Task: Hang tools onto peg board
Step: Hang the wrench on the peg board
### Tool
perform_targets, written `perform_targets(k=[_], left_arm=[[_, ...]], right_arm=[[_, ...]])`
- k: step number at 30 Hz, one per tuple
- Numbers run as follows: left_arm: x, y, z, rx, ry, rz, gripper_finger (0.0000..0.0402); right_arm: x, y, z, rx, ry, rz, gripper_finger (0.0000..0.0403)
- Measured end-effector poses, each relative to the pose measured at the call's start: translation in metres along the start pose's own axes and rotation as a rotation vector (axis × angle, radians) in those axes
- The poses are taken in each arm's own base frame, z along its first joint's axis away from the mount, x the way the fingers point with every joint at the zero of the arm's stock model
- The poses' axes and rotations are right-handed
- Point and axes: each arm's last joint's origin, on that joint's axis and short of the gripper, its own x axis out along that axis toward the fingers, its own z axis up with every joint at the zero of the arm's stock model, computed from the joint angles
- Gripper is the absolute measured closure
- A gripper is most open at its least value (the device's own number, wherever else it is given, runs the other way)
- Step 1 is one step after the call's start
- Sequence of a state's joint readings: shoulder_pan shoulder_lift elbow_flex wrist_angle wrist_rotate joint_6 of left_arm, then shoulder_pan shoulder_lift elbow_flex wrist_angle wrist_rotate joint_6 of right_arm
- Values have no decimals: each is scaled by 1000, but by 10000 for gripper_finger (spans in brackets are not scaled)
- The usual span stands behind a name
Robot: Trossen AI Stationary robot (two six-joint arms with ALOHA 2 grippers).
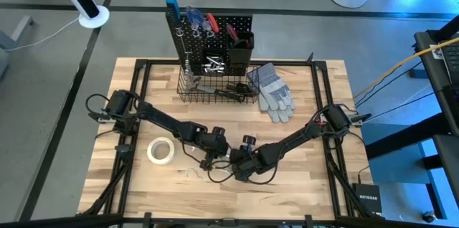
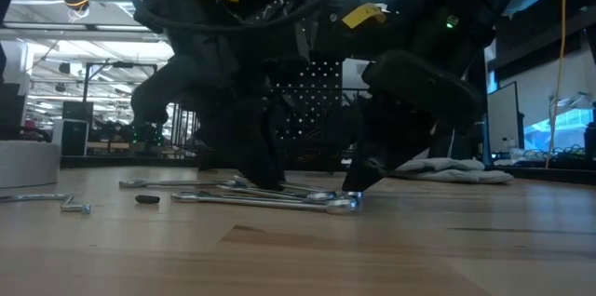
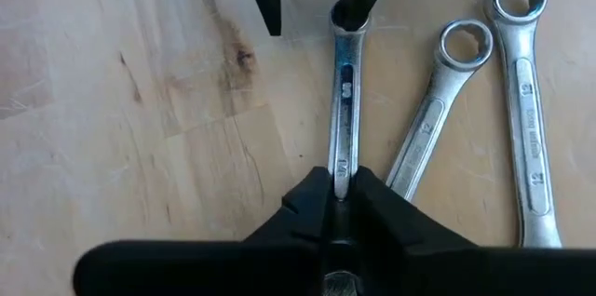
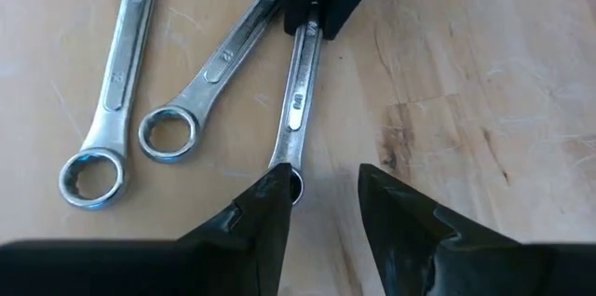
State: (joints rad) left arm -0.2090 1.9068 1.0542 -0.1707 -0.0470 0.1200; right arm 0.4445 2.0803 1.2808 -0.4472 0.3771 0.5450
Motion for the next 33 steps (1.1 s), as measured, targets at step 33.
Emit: perform_targets(k=[33], left_arm=[[-103,-38,19,-71,-166,312,401]], right_arm=[[-118,0,-10,-9,-370,-332,265]])
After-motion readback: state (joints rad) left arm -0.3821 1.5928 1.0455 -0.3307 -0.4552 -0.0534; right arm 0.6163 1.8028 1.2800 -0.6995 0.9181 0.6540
